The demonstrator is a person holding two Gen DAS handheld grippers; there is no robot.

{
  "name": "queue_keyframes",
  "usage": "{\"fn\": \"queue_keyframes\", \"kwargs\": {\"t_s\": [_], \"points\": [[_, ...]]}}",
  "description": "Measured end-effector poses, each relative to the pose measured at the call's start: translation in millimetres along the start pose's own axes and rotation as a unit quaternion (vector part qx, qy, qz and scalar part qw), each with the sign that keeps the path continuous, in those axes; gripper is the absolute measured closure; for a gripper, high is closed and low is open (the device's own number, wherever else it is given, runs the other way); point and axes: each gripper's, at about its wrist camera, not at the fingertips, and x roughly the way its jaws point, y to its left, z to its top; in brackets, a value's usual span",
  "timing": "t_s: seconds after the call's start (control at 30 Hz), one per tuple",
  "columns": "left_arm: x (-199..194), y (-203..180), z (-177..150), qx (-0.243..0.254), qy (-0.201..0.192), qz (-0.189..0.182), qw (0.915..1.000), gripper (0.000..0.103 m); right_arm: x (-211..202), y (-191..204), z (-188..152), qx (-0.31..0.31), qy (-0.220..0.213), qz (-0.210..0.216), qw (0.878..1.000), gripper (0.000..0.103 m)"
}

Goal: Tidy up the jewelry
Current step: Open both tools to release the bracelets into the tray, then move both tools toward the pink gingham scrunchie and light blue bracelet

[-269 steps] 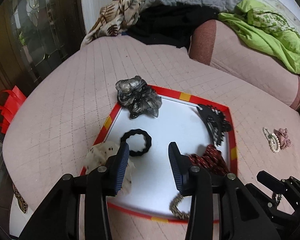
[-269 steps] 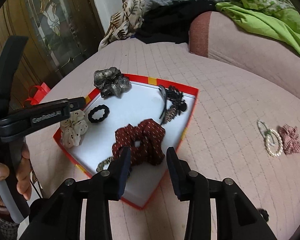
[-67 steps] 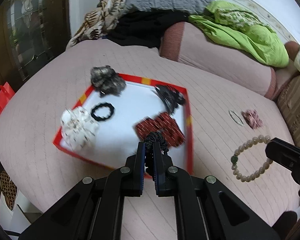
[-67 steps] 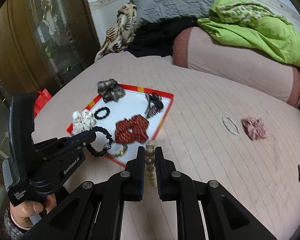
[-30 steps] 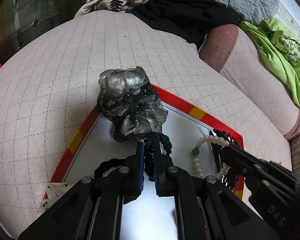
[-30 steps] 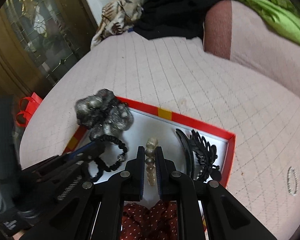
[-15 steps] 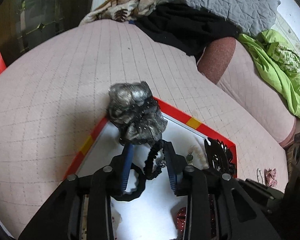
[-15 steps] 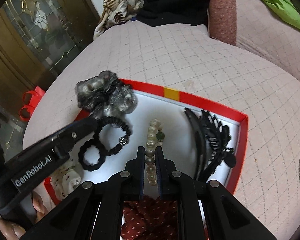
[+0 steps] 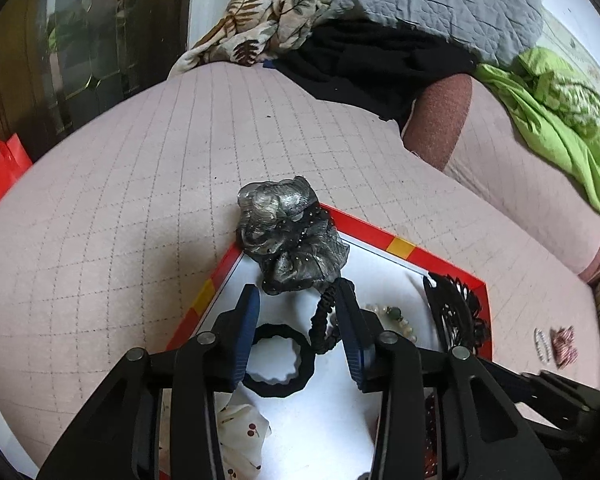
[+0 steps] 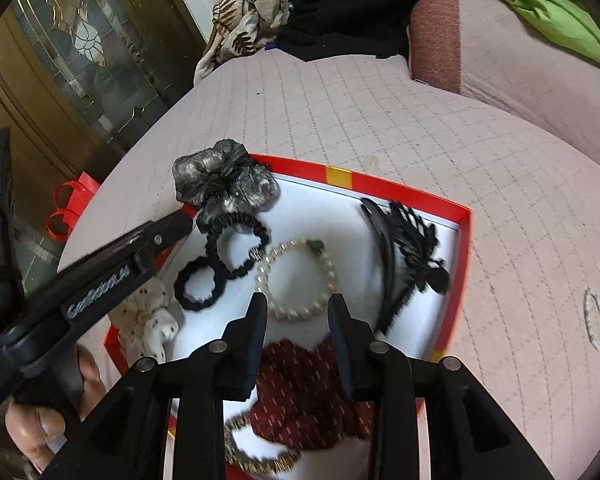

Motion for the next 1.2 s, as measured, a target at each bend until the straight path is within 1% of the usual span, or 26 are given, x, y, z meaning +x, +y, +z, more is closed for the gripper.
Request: {"fn": "queue_keyframes", "kwargs": {"t_s": [0.17, 0.37, 0.47, 0.6, 0.7, 0.77, 0.9, 0.97, 1.03, 1.2], "points": [[-5, -12, -5, 0.025, -0.005, 0.008, 0.9997, 0.065, -19, -8, -20, -0.001, -0.006, -0.02, 1.0, 0.068], [-12, -30, -19, 0.057, -0.007, 0.016, 0.9982, 0.065, -42, -29, -42, 0.023, -0.018, -0.034, 0.999, 0.068], [-23, -42, -30, 0.071, -0.006, 0.004, 0.9974, 0.065, -57, -41, -57, 0.03, -0.023, -0.047, 0.998, 0.068], [-38, -58, -43, 0.086, -0.013, -0.001, 0.9962, 0.06, -79, -60, -78, 0.033, -0.031, -0.069, 0.997, 0.068], [-47, -71, -57, 0.091, -0.007, -0.007, 0.9958, 0.06, -98, -78, -94, 0.045, -0.039, -0.08, 0.995, 0.068], [-55, -81, -71, 0.097, 0.002, -0.012, 0.9952, 0.06, -109, -90, -104, 0.059, -0.044, -0.083, 0.994, 0.068], [-71, -107, -96, 0.131, 0.005, -0.006, 0.9913, 0.06, -132, -117, -126, 0.088, -0.052, -0.089, 0.991, 0.068], [-82, -123, -109, 0.148, 0.008, -0.015, 0.9888, 0.058, -142, -128, -136, 0.099, -0.058, -0.095, 0.989, 0.068], [-90, -135, -118, 0.155, 0.015, -0.028, 0.9873, 0.054, -154, -141, -149, 0.11, -0.064, -0.104, 0.986, 0.068], [-106, -160, -138, 0.179, 0.024, -0.04, 0.9827, 0.054, -184, -171, -175, 0.141, -0.08, -0.12, 0.98, 0.064]]}}
